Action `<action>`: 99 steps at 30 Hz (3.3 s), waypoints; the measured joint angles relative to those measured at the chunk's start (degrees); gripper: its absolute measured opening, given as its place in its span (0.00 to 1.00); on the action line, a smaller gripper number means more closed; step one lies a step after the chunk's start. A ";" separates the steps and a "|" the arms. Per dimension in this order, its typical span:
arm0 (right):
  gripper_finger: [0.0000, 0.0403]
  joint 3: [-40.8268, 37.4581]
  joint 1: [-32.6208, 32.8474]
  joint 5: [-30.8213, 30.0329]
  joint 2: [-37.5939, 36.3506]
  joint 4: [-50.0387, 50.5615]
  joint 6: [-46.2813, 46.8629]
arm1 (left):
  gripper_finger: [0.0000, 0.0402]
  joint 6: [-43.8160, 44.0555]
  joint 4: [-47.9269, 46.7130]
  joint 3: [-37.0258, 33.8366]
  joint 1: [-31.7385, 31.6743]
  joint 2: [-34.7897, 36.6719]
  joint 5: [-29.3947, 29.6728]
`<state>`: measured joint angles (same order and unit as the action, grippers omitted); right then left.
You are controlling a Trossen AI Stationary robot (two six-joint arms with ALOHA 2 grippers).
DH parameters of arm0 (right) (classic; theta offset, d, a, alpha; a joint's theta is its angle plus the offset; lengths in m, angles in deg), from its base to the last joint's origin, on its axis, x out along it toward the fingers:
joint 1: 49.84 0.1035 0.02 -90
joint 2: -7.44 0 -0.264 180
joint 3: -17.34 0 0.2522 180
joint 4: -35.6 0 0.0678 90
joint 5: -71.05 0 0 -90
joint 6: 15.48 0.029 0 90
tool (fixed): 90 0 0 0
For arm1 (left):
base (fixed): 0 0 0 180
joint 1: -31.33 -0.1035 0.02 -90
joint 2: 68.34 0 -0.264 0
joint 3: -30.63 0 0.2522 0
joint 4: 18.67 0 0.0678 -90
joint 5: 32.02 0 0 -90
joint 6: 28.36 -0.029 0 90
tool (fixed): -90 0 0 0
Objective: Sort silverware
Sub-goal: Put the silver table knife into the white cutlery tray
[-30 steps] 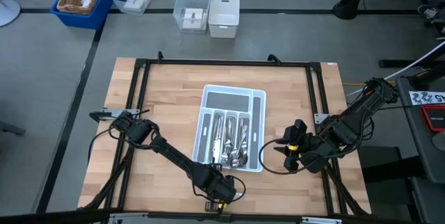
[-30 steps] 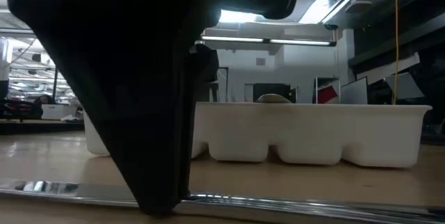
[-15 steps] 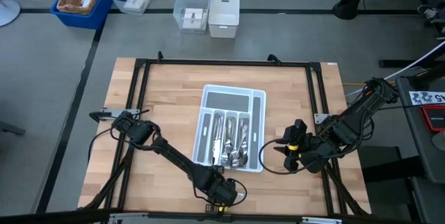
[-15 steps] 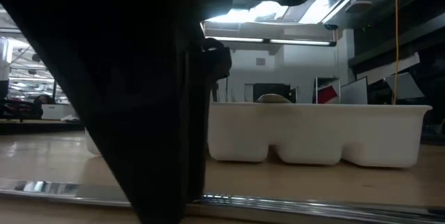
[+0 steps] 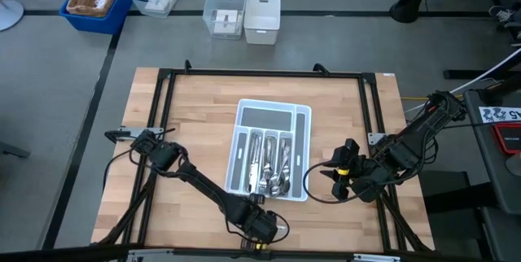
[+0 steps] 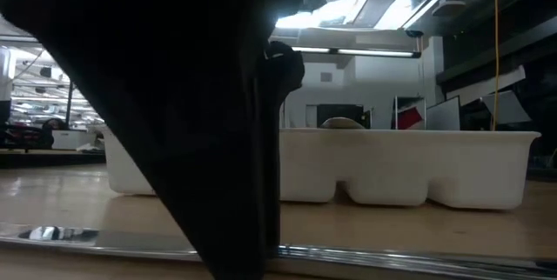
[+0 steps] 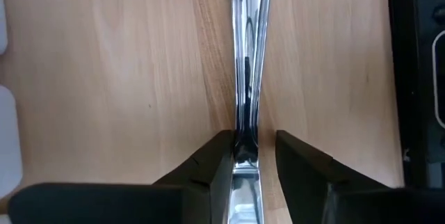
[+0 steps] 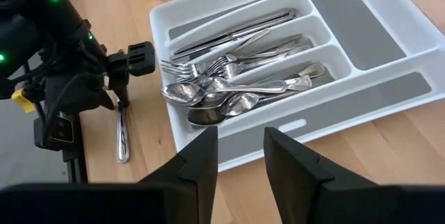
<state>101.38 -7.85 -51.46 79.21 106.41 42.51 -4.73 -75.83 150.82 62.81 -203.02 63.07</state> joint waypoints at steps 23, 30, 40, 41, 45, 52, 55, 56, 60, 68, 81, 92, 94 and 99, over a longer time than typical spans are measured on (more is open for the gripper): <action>0.30 0.00 0.00 0.00 -0.02 0.07 -0.02 | 0.08 -0.99 -3.98 0.99 0.38 -1.82 -0.24; 0.30 0.00 0.02 0.02 -0.02 0.06 -0.02 | 0.09 -0.73 -5.44 4.42 -0.16 -2.07 -0.43; 0.30 0.00 0.02 0.12 -0.02 0.06 -0.02 | 0.09 0.49 -6.60 7.00 -1.48 -2.46 -0.62; 0.30 0.00 0.02 0.14 -0.02 0.07 -0.02 | 0.09 0.64 -6.68 7.01 -1.52 -2.46 -0.43; 0.30 0.00 0.02 0.15 -0.02 0.07 -0.02 | 0.09 0.62 -6.75 7.03 -1.57 -2.46 -0.23; 0.30 0.00 0.02 0.17 -0.02 0.07 -1.19 | 0.09 3.13 -6.94 7.14 -1.61 -2.46 0.01; 0.30 0.00 0.02 0.17 -0.02 0.07 -1.29 | 0.09 3.53 -7.23 7.45 -1.61 -2.44 0.13; 0.30 0.00 0.02 0.17 -0.02 0.07 -1.29 | 0.09 3.51 -7.37 7.78 -1.61 -2.44 0.27; 0.30 0.00 0.02 0.17 -0.02 0.06 -1.30 | 0.09 3.36 -7.17 10.23 -2.06 -2.31 0.31; 0.30 0.02 0.02 0.20 -0.15 0.08 -1.65 | 0.09 3.39 -7.46 14.80 -3.62 -2.16 0.23; 0.30 0.07 0.00 -0.48 -5.86 0.08 -4.10 | 0.09 7.93 -18.88 21.57 -8.01 -2.14 0.03; 0.30 0.08 -0.02 -3.13 -10.04 0.07 -10.69 | 0.07 11.66 -30.18 24.89 -13.87 -2.05 0.07; 0.30 0.08 -0.02 -3.94 -10.49 0.09 -12.02 | 0.07 11.24 -32.28 24.89 -15.03 -2.05 0.05; 0.30 0.09 -0.02 -4.57 -10.80 0.07 -15.09 | 0.08 10.89 -37.30 24.89 -18.32 -2.05 0.81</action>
<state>101.47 -7.87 -56.03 68.42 106.48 27.42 6.16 -113.13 175.71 44.48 -205.06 63.88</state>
